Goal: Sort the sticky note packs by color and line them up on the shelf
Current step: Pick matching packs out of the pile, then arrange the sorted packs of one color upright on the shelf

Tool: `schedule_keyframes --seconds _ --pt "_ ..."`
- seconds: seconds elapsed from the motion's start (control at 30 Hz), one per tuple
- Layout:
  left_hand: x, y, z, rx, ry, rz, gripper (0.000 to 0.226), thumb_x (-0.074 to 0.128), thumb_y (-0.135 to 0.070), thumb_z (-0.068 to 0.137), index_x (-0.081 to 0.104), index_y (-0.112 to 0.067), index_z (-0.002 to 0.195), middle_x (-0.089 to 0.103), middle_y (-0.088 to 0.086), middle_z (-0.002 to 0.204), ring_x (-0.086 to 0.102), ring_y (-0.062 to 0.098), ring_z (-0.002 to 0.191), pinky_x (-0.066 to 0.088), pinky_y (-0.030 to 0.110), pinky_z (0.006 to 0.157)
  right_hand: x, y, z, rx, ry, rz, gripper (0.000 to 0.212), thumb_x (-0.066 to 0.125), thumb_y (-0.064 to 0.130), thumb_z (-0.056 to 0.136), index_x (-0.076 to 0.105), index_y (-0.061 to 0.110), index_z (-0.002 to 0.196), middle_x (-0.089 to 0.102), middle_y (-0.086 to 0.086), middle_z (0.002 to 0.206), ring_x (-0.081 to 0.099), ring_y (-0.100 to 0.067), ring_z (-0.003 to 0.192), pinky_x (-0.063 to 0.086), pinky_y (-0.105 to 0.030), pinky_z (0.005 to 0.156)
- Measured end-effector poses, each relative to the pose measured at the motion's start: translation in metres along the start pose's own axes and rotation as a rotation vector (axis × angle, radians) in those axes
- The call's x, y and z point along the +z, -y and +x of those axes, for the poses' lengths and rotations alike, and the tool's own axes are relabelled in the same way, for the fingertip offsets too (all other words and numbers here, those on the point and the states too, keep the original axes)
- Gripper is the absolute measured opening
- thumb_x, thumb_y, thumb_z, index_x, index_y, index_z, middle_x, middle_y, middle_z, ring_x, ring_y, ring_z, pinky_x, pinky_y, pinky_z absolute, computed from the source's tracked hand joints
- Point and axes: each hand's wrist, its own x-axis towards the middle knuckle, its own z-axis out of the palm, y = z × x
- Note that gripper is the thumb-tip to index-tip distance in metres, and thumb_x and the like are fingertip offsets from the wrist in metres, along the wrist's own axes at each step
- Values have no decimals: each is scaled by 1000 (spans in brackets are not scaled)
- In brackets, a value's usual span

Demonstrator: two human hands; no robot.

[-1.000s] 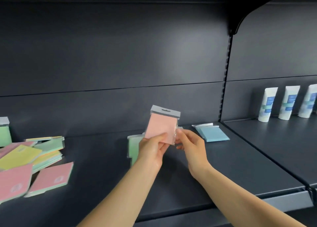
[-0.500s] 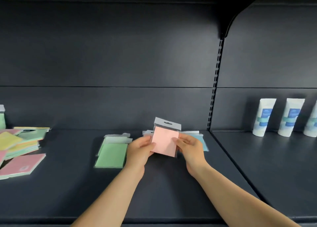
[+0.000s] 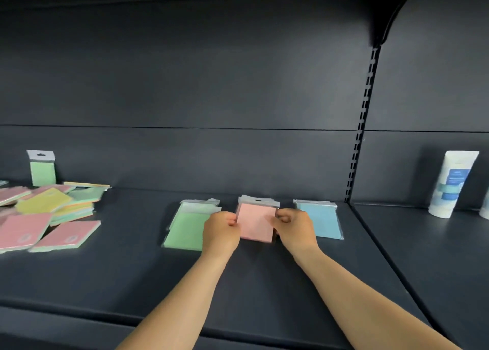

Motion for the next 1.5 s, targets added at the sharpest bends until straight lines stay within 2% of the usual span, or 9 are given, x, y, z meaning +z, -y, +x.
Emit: schedule_keyframes --seconds 0.1,0.27,0.37,0.47,0.67,0.87,1.03,1.27,1.5 --pt "0 -3 -6 35 -11 141 23 46 1 81 53 -16 67 60 6 73 50 19 67 42 28 61 -3 3 -3 -44 -17 -86 17 61 17 89 71 4 94 71 -8 87 57 -19 75 40 -23 68" --pt "-31 -12 -5 175 54 195 25 53 -5 86 66 -11 107 66 8 115 61 23 106 47 33 93 -8 24 -8 -225 -189 -122 17 57 8 89 65 6 104 65 -10 96 60 -23 86 45 -26 81" --pt "-83 -11 8 287 74 333 34 56 -16 89 59 -12 123 58 5 126 53 20 118 38 27 98 1 54 -13 -365 -147 -222 20 63 15 88 65 7 106 64 -9 102 61 -22 92 42 -23 82" --pt "-154 8 18 328 114 529 39 53 -25 92 51 -17 130 47 2 137 42 21 129 34 30 101 29 96 -21 -483 10 -479 30 63 27 88 62 11 114 58 -6 117 51 -25 113 39 -29 91" --pt "-319 89 27 258 92 765 40 54 -24 89 53 -16 129 49 5 136 47 23 124 40 30 98 144 193 -74 -593 332 -747 52 59 43 88 49 16 131 45 -6 134 33 -27 130 33 -38 108" --pt "-478 189 24 158 -52 661 35 58 -24 90 58 -16 124 55 2 132 54 22 116 40 29 91 283 284 -146 -685 393 -671 51 58 45 87 50 18 130 47 -4 131 36 -26 128 37 -36 103" --pt "-575 262 29 71 -57 615 37 56 -25 91 55 -15 127 50 1 138 48 19 123 38 29 98 373 343 -184 -697 404 -600 48 54 48 89 52 19 128 49 -6 128 39 -26 126 35 -34 99" --pt "-658 325 66 39 -59 544 41 58 -27 91 54 -15 129 51 1 137 50 18 122 40 27 94 466 392 -182 -641 454 -649 46 58 43 88 51 20 128 49 -5 128 39 -23 124 37 -33 96" --pt "-678 381 134 -12 -10 423 36 59 -29 89 58 -19 123 57 -1 129 55 17 113 42 25 87 540 406 -130 -574 482 -685 41 62 37 86 53 20 123 51 -3 127 45 -20 115 39 -29 93"
